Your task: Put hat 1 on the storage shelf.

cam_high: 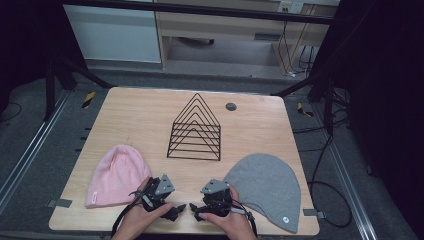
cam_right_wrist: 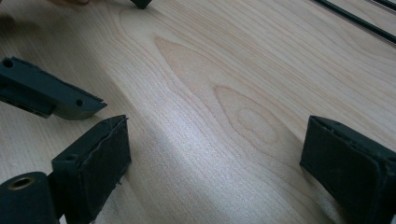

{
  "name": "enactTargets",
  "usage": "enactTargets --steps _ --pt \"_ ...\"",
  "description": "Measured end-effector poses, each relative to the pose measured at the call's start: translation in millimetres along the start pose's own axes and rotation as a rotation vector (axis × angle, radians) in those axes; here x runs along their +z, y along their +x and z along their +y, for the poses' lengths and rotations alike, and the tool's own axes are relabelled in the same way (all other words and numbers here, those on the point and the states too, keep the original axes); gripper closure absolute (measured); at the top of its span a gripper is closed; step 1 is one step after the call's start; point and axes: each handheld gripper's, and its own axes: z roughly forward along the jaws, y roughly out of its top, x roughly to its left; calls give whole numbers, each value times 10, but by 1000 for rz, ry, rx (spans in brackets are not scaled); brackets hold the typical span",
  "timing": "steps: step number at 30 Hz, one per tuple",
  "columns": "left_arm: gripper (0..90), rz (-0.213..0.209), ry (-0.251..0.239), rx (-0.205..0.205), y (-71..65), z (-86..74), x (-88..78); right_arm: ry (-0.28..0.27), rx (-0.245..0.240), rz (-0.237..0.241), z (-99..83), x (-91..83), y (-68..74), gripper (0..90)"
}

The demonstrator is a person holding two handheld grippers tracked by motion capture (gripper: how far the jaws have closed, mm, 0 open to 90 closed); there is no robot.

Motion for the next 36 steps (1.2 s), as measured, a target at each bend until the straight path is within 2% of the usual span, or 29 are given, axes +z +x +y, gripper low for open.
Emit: enactTargets --steps 3,6,9,13,17,18,22,25,36 --pt "0 1 5 -3 0 7 -4 0 1 -1 1 1 1 81" --pt "52 -21 -5 -20 14 36 -34 0 0 -1 1 0 2 81" --pt "51 -21 -22 -4 15 113 -130 26 -23 11 32 -15 32 78" --pt "57 -10 -42 7 73 176 -323 3 -55 6 86 -91 98 109" --pt "59 55 -48 4 264 149 -536 6 -61 -11 91 -144 90 133" --pt "60 80 -51 -6 344 126 -597 5 -58 -13 92 -149 81 139" --pt "63 111 -64 -68 557 53 -729 10 -55 -18 95 -154 70 147" --pt "63 148 -64 -93 700 0 -814 21 -69 -11 94 -140 86 145" --pt "66 230 -39 -126 991 -148 -983 35 -71 -2 94 -135 98 144"
